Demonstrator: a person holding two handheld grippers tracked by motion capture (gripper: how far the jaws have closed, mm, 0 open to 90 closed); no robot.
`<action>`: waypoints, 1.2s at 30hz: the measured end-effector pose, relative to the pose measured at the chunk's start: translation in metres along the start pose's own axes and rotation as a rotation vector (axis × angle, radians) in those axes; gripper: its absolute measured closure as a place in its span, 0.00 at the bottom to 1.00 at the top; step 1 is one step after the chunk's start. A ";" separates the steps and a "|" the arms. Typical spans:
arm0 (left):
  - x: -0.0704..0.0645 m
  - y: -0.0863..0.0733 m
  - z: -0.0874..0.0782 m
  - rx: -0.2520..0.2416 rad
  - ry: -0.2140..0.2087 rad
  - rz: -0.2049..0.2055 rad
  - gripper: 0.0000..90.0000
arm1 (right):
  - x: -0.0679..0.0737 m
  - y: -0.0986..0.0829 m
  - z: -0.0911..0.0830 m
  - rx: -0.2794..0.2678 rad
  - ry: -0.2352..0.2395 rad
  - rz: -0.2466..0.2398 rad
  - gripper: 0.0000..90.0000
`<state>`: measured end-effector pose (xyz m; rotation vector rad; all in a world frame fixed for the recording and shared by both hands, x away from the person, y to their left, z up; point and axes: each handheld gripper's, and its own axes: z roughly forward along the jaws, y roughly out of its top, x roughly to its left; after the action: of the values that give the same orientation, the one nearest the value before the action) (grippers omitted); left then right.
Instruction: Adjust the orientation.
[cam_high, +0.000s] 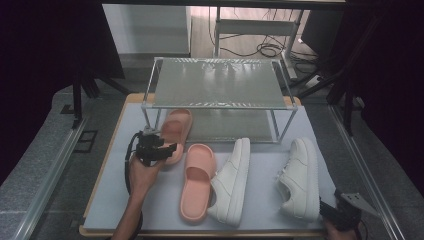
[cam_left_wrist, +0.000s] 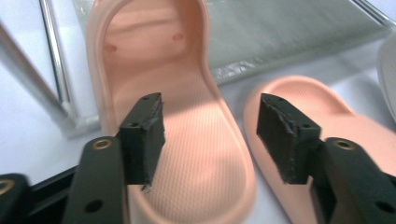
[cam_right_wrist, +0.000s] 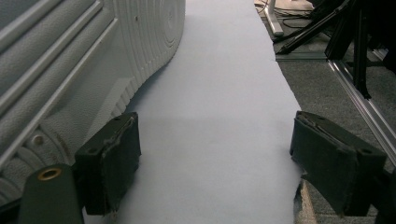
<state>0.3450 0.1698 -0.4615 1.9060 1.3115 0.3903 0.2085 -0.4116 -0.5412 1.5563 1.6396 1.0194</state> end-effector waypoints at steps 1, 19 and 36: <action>0.000 -0.006 -0.007 -0.008 -0.005 0.002 0.51 | 0.000 0.000 0.000 0.000 0.000 0.001 0.18; -0.005 -0.053 -0.035 -0.055 -0.033 0.045 0.99 | 0.000 0.000 0.000 0.000 -0.001 0.001 0.18; -0.004 -0.070 -0.015 -0.012 0.008 0.057 0.99 | 0.000 0.000 0.000 0.000 -0.001 0.000 0.18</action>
<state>0.2879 0.1848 -0.5030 1.9373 1.2589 0.4342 0.2085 -0.4115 -0.5412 1.5567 1.6389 1.0191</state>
